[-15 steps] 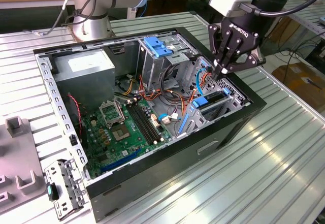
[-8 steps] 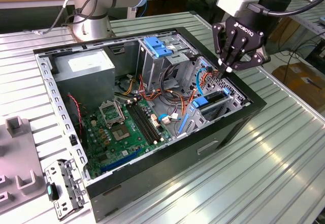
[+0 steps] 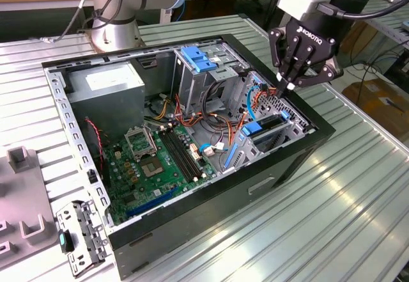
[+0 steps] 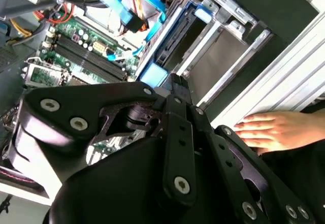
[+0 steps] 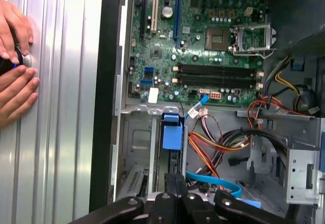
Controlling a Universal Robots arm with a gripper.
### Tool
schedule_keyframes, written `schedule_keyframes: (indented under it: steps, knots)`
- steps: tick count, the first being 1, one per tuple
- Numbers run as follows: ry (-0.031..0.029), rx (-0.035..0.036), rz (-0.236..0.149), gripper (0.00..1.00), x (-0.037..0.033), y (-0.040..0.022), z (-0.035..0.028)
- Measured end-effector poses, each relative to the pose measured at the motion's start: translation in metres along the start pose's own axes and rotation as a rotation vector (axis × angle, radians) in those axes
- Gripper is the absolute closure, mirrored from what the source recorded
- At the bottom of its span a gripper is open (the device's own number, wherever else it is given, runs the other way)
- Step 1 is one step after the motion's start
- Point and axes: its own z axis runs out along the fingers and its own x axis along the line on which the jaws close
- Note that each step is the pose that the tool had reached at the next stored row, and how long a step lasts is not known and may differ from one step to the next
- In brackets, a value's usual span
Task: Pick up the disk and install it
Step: 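Insert the first disk wire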
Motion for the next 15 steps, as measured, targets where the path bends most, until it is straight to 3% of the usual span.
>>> schedule_keyframes:
  steps: [5, 8, 12, 15]
  knots:
    - [0.002, -0.0002, 0.0, 0.89, -0.0001, -0.0232, 0.0012]
    - [0.0031, -0.0002, 0.0, 0.89, -0.0007, -0.0317, 0.0018]
    - [0.0031, 0.0001, -0.013, 0.89, -0.0012, -0.0373, 0.0023]
    - [0.0041, 0.0017, -0.064, 0.89, -0.0012, -0.0374, 0.0025]
